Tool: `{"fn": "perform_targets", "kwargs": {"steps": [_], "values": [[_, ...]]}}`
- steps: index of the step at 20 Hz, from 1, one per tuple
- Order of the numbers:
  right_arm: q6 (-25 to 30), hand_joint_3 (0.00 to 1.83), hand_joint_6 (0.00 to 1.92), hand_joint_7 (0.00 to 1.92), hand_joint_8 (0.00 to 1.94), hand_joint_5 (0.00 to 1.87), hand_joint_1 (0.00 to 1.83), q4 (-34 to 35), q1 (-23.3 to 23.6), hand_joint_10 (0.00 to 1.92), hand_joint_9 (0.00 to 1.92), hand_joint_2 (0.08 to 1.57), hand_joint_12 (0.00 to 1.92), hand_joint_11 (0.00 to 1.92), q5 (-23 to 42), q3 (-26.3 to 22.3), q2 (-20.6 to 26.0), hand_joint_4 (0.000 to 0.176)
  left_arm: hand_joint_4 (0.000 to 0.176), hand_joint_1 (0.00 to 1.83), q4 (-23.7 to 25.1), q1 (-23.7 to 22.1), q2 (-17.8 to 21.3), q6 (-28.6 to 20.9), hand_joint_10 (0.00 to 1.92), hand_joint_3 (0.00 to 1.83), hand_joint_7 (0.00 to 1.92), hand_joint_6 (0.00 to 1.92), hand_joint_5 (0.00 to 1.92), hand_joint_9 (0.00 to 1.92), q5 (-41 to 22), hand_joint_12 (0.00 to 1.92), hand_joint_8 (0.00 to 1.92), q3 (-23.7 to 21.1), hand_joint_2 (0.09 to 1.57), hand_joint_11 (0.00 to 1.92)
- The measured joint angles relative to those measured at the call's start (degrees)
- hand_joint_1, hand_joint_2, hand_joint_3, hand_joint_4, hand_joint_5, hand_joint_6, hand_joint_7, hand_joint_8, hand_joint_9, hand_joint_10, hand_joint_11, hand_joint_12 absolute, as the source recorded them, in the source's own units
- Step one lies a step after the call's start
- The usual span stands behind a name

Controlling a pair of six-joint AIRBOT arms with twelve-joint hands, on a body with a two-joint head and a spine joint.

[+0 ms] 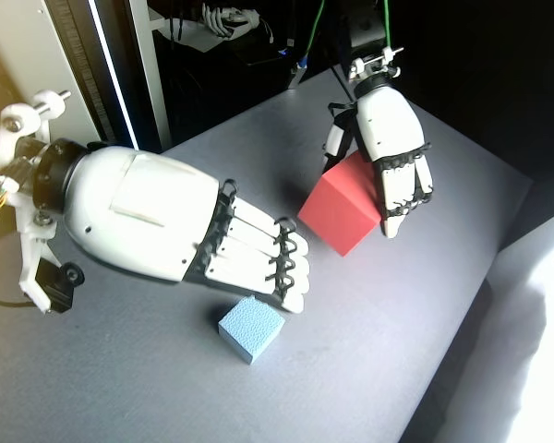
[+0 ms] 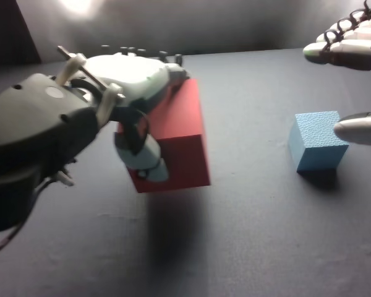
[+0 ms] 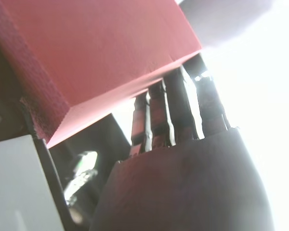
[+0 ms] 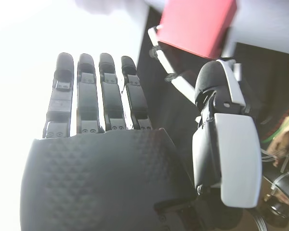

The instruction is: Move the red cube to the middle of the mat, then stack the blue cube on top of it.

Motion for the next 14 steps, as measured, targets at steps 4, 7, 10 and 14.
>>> {"fn": "perform_targets", "kwargs": {"steps": [4, 7, 10, 14], "values": [[-0.02, 0.00, 0.00, 0.19, 0.01, 0.20, 0.33, 0.22, -0.04, 0.01, 0.17, 1.18, 0.44, 0.00, 0.02, 0.22, -0.07, 0.000, 0.000, 1.22, 4.96, 0.68, -2.84, -3.08, 1.03, 0.00, 0.91, 1.23, 0.69, 0.57, -2.21, 1.42, 1.28, -0.20, 1.20, 0.07], [-0.04, 0.00, 0.00, 0.21, 0.00, 0.23, 0.36, 0.20, -0.07, 0.01, 0.19, 1.18, 0.50, 0.00, 0.33, 0.22, -0.17, 0.000, 0.000, 1.22, 8.20, 2.03, -4.07, -5.75, 1.03, 0.00, 0.90, 1.25, 0.69, 0.56, -2.84, 1.43, 1.29, -0.20, 1.21, 0.07], [-0.11, 0.00, 0.01, 0.23, 0.01, 0.25, 0.36, 0.20, -0.07, 0.01, 0.21, 1.17, 0.53, 0.00, 0.42, 0.22, -0.17, 0.000, 0.000, 1.24, 11.28, 3.82, -5.27, -8.70, 1.22, 0.00, 0.88, 1.27, 0.66, 0.54, -3.74, 1.45, 1.31, -0.13, 1.22, 0.07], [-0.17, 0.00, 0.00, 0.22, 0.00, 0.23, 0.33, 0.24, -0.13, 0.00, 0.19, 1.18, 0.46, 0.00, 0.76, 0.22, -0.17, 0.000, 0.000, 1.22, 15.91, 5.77, -6.34, -11.69, 1.02, 0.00, 0.89, 1.26, 0.66, 0.55, -3.78, 1.41, 1.33, 1.70, 1.22, 0.04]]}}
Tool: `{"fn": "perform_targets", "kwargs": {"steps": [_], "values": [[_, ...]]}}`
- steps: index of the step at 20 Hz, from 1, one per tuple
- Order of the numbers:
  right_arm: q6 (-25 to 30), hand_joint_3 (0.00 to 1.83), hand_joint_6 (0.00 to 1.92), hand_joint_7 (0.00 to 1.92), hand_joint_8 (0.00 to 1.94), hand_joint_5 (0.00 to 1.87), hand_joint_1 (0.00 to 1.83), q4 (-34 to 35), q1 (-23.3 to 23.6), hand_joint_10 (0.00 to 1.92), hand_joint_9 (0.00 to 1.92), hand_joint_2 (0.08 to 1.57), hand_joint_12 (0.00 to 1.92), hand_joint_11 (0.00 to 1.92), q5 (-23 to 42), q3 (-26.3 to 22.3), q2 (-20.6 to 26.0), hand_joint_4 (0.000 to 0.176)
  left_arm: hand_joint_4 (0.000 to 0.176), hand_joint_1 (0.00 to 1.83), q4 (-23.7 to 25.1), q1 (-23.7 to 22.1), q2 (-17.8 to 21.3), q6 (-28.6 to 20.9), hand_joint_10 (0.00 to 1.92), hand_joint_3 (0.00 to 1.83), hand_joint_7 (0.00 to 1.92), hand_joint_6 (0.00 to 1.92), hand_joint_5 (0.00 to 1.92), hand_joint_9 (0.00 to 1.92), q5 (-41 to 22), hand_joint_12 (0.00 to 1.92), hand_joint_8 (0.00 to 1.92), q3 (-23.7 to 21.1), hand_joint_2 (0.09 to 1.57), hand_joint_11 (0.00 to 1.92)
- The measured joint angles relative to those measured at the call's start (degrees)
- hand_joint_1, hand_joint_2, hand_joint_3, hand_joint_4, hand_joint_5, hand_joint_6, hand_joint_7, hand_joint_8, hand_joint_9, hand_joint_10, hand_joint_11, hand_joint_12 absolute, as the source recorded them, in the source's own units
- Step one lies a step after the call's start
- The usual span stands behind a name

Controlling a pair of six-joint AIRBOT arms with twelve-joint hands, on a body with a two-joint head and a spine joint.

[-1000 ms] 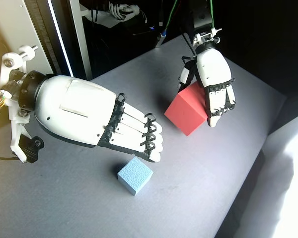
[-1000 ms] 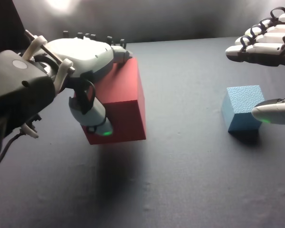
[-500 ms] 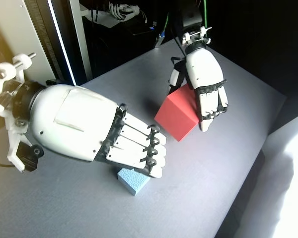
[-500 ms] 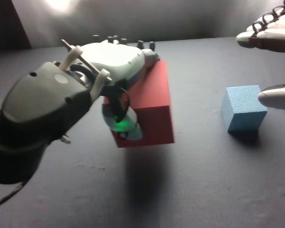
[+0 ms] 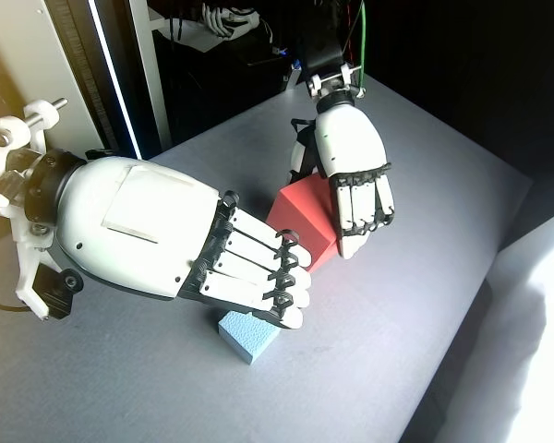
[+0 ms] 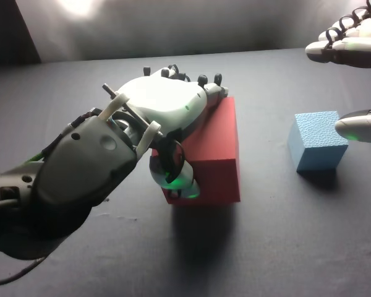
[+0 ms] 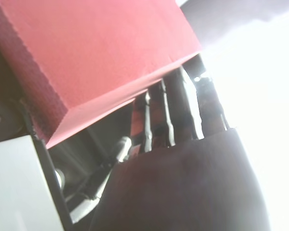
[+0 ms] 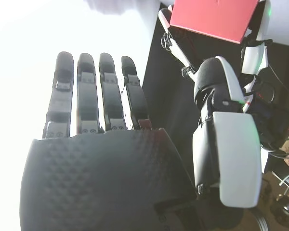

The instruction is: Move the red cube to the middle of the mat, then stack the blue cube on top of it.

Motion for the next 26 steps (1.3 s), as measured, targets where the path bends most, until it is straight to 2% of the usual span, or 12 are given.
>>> {"fn": "perform_targets", "kwargs": {"steps": [3, 5, 9, 14, 16, 20, 23, 24, 25, 26], "values": [[0.00, 0.00, 0.00, 0.21, 0.00, 0.21, 0.33, -0.04, -0.52, 0.00, 0.18, 1.18, 0.46, 0.00, 0.92, 0.02, -0.04, 0.000, 0.000, 1.22, 1.84, 0.74, -0.90, -1.16, 1.02, 0.00, 0.88, 1.27, 0.66, 0.55, 0.13, 1.41, 1.34, 2.10, 1.22, 0.06], [-0.07, 0.00, 0.00, 0.20, 0.00, 0.21, 0.33, 0.57, -0.72, 0.00, 0.17, 1.19, 0.42, 0.00, 1.73, 1.33, -1.79, 0.000, 0.000, 1.23, 2.51, 0.94, -1.20, -1.31, 1.01, 0.00, 0.90, 1.25, 0.67, 0.57, 0.02, 1.40, 1.31, 3.19, 1.21, 0.06], [-0.07, 0.00, 0.01, 0.22, 0.00, 0.23, 0.34, 5.53, -1.11, 0.01, 0.20, 1.17, 0.55, 0.00, 1.86, 3.08, -3.23, 0.000, 0.000, 1.22, 2.45, 1.20, -1.92, -1.36, 0.98, 0.00, 0.90, 1.26, 0.67, 0.57, 0.11, 1.41, 1.30, 5.11, 1.21, 0.06], [-0.07, 0.00, 0.00, 0.20, 0.00, 0.21, 0.30, 7.13, -1.11, 0.01, 0.17, 1.19, 0.44, 0.00, 2.54, 3.93, -5.55, 0.000, 0.000, 1.21, 2.51, 1.20, -2.19, -1.38, 0.96, 0.00, 0.89, 1.27, 0.67, 0.58, 0.22, 1.42, 1.31, 5.18, 1.21, 0.06], [0.24, 0.00, 0.01, 0.22, 0.00, 0.23, 0.35, 7.52, -1.11, 0.01, 0.20, 1.17, 0.54, 0.00, 2.45, 4.26, -5.95, 0.000, 0.000, 1.23, 2.34, 1.20, -2.19, -1.36, 0.95, 0.00, 0.93, 1.23, 0.69, 0.61, 0.11, 1.39, 1.26, 5.18, 1.20, 0.09], [0.39, 0.00, 0.00, 0.21, 0.00, 0.22, 0.31, 9.05, -1.90, 0.00, 0.18, 1.18, 0.48, 0.00, 2.62, 4.59, -5.95, 0.000, 0.000, 1.22, 2.05, 1.20, -2.19, -1.31, 0.96, 0.00, 0.91, 1.28, 0.66, 0.59, 0.00, 1.43, 1.29, 5.29, 1.21, 0.07], [1.38, 0.00, 0.01, 0.23, 0.01, 0.24, 0.32, 9.16, -2.84, 0.00, 0.20, 1.18, 0.54, 0.00, 2.58, 4.61, -5.95, 0.000, 0.000, 1.21, 1.97, 1.20, -2.19, -1.33, 0.97, 0.00, 0.87, 1.31, 0.63, 0.56, -0.04, 1.43, 1.34, 5.29, 1.23, 0.05], [1.38, 0.00, 0.00, 0.23, 0.00, 0.24, 0.34, 9.27, -2.97, 0.01, 0.20, 1.18, 0.55, 0.00, 2.56, 4.59, -5.95, 0.000, 0.000, 1.21, 1.97, 1.20, -2.19, -1.31, 0.85, 0.00, 0.64, 0.65, 0.55, 0.47, -0.04, 1.40, 0.76, 5.29, 1.16, 0.01], [1.38, 0.00, 0.00, 0.23, 0.00, 0.23, 0.31, 10.23, -3.26, 0.00, 0.20, 1.18, 0.55, 0.00, 2.64, 4.61, -5.95, 0.000, 0.000, 1.19, 1.90, 1.20, -2.19, -1.33, 0.70, 0.00, 0.65, 0.30, 0.59, 0.47, -0.04, 1.36, 0.42, 5.29, 1.12, 0.00], [1.40, 0.00, 0.00, 0.23, 0.00, 0.24, 0.33, 11.23, -3.87, 0.00, 0.20, 1.18, 0.57, 0.00, 3.10, 4.61, -6.03, 0.000, 0.000, 1.14, 1.75, 1.20, -2.19, -1.33, 0.56, 0.00, 0.67, 0.12, 0.60, 0.47, -0.04, 1.30, 0.21, 5.29, 1.10, 0.00]]}}
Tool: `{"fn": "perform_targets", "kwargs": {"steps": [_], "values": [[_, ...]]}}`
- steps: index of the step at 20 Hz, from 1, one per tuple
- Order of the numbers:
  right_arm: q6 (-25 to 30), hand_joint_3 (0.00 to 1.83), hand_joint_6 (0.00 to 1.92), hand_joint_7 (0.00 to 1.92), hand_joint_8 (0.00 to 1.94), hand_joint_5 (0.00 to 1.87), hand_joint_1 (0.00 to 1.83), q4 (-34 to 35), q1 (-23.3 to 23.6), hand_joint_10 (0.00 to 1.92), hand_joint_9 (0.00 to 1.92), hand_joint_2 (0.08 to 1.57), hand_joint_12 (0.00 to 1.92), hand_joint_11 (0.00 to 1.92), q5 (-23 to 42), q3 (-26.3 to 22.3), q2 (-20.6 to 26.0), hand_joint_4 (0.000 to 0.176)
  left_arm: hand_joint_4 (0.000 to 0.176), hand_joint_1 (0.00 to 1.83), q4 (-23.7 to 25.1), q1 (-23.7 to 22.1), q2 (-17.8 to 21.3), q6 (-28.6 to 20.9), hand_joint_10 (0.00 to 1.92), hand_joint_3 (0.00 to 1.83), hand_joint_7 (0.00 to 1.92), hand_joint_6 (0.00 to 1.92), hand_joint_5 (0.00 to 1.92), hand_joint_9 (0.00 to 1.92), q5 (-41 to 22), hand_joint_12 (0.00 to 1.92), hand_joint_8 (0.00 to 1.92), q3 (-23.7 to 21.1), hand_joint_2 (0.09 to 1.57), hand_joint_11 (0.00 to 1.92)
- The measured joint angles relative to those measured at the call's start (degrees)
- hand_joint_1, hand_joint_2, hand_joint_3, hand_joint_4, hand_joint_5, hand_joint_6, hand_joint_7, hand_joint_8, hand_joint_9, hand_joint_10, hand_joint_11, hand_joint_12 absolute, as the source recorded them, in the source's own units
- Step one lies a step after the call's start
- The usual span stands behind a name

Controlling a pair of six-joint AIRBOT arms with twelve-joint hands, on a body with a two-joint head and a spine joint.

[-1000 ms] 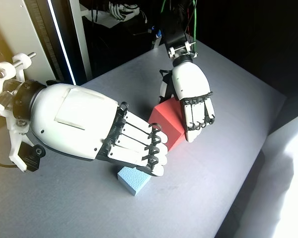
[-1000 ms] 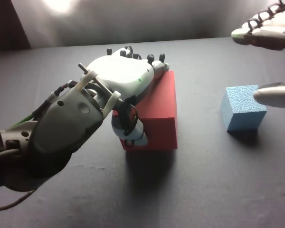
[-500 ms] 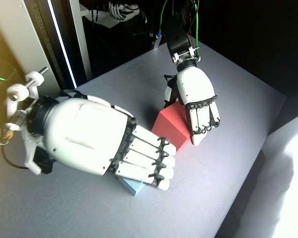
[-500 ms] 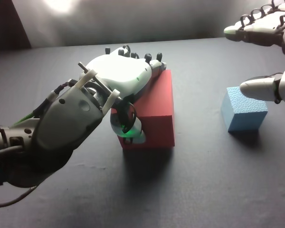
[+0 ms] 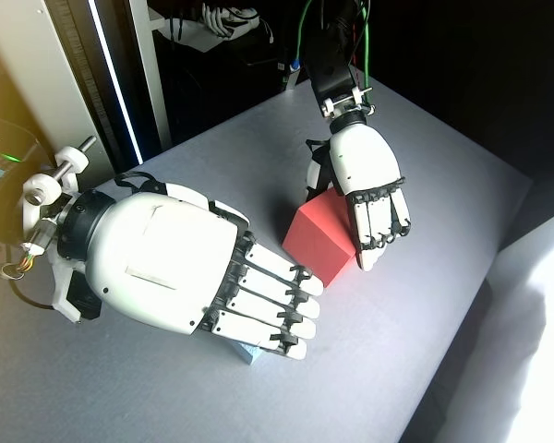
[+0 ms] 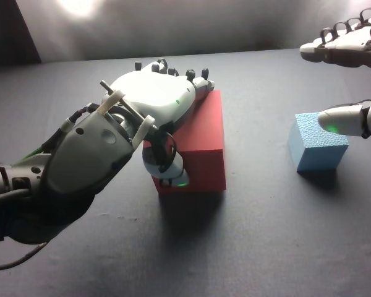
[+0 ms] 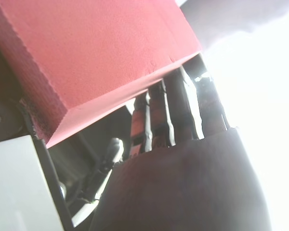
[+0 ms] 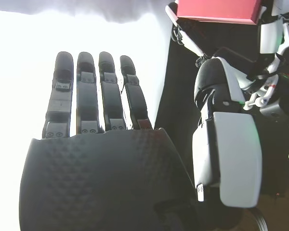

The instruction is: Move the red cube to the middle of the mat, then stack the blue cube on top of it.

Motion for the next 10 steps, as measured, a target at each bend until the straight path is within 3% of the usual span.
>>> {"fn": "perform_targets", "kwargs": {"steps": [2, 4, 10], "values": [[-0.02, 0.00, 0.00, 0.23, 0.00, 0.23, 0.33, 0.83, -1.36, 0.00, 0.21, 1.18, 0.55, 0.00, 1.51, 0.42, -0.39, 0.000, 0.000, 1.07, -0.09, 0.00, 0.00, 0.02, 0.28, 0.00, 0.66, 0.01, 0.56, 0.50, -0.04, 1.17, 0.03, 0.00, 1.07, 0.00], [-0.02, 0.00, 0.00, 0.23, 0.00, 0.23, 0.35, 0.87, -2.27, 0.00, 0.20, 1.18, 0.51, 0.00, 2.69, 0.39, -0.52, 0.000, 0.000, 0.98, -0.02, 0.00, 0.00, 0.22, 0.06, 0.00, 0.50, 0.00, 0.40, 0.45, -0.33, 0.98, 0.00, 0.00, 1.01, 0.00], [-0.09, 0.00, 0.00, 0.23, 0.00, 0.23, 0.35, 0.83, -2.93, 0.00, 0.20, 1.19, 0.51, 0.00, 3.78, 0.57, -0.74, 0.000, 0.000, 0.83, -0.48, 0.00, 0.02, 0.35, 0.00, 0.00, 0.11, 0.00, 0.09, 0.12, -0.42, 0.26, 0.00, 0.00, 0.89, 0.00]]}}
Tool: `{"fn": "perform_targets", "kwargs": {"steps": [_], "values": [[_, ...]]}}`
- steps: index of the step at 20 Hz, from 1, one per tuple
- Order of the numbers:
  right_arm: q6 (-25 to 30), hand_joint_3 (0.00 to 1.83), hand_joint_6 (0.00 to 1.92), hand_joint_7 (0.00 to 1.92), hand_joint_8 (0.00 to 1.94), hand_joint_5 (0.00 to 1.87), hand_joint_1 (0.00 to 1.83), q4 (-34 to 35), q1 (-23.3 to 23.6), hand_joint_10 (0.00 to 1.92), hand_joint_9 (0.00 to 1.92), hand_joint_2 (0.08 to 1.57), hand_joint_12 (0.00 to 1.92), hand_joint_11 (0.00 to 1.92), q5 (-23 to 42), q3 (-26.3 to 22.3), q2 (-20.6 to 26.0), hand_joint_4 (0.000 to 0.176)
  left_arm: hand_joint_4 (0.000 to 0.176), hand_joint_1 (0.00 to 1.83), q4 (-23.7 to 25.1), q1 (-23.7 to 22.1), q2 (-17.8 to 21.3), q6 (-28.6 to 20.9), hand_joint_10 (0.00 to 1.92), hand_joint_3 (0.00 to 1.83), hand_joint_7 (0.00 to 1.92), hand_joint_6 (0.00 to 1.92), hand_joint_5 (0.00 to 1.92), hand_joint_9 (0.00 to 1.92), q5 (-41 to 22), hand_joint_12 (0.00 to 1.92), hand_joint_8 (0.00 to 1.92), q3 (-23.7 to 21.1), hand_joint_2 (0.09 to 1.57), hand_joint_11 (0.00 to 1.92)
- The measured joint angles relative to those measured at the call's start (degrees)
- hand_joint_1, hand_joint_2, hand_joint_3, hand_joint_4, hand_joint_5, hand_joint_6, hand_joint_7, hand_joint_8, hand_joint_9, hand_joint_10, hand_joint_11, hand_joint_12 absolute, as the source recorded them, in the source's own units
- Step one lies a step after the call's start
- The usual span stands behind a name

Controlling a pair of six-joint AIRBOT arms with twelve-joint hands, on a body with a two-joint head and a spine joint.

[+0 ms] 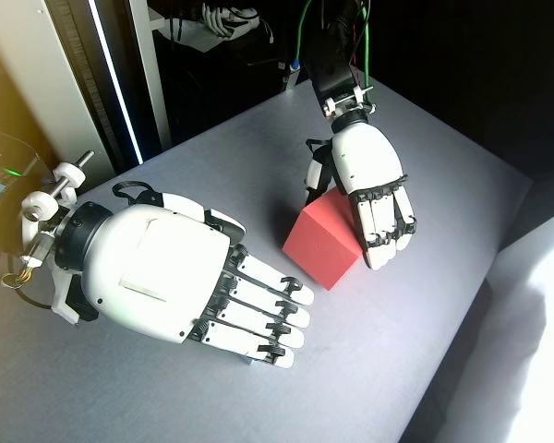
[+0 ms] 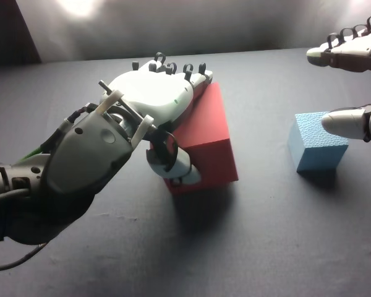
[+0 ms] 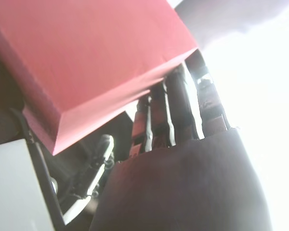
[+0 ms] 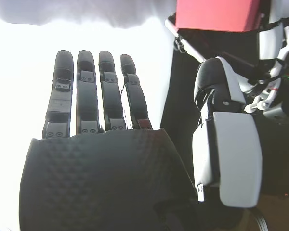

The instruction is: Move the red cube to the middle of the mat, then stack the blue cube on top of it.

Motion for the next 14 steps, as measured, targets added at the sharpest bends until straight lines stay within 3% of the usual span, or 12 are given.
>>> {"fn": "perform_targets", "kwargs": {"steps": [5, 7, 14], "values": [[-0.02, 0.00, 0.00, 0.24, 0.00, 0.24, 0.35, 0.07, -0.39, 0.00, 0.20, 1.19, 0.49, 0.00, 0.00, 0.15, 0.00, 0.000, 0.000, 0.71, 0.02, 0.02, 0.00, 0.00, 0.00, 0.00, 0.00, 0.00, 0.00, 0.00, 0.20, 0.03, 0.00, -0.07, 0.78, 0.00], [-0.02, 0.00, 0.00, 0.23, 0.00, 0.23, 0.37, 0.07, -0.39, 0.00, 0.19, 1.19, 0.43, 0.00, 0.04, 0.31, 0.00, 0.000, 0.000, 0.66, 0.02, 0.02, 0.00, 0.02, 0.00, 0.00, 0.00, 0.00, 0.00, 0.00, 0.17, 0.02, 0.00, -0.07, 0.77, 0.00], [-0.57, 0.00, 0.00, 0.22, 0.00, 0.23, 0.37, 1.20, -1.07, 0.00, 0.19, 1.18, 0.49, 0.00, 0.61, 0.57, -0.17, 0.000, 0.000, 0.59, -0.11, 0.02, 1.20, 0.13, 0.00, 0.00, 0.00, 0.00, 0.00, 0.00, 0.66, 0.00, 0.00, -0.76, 0.77, 0.00]]}}
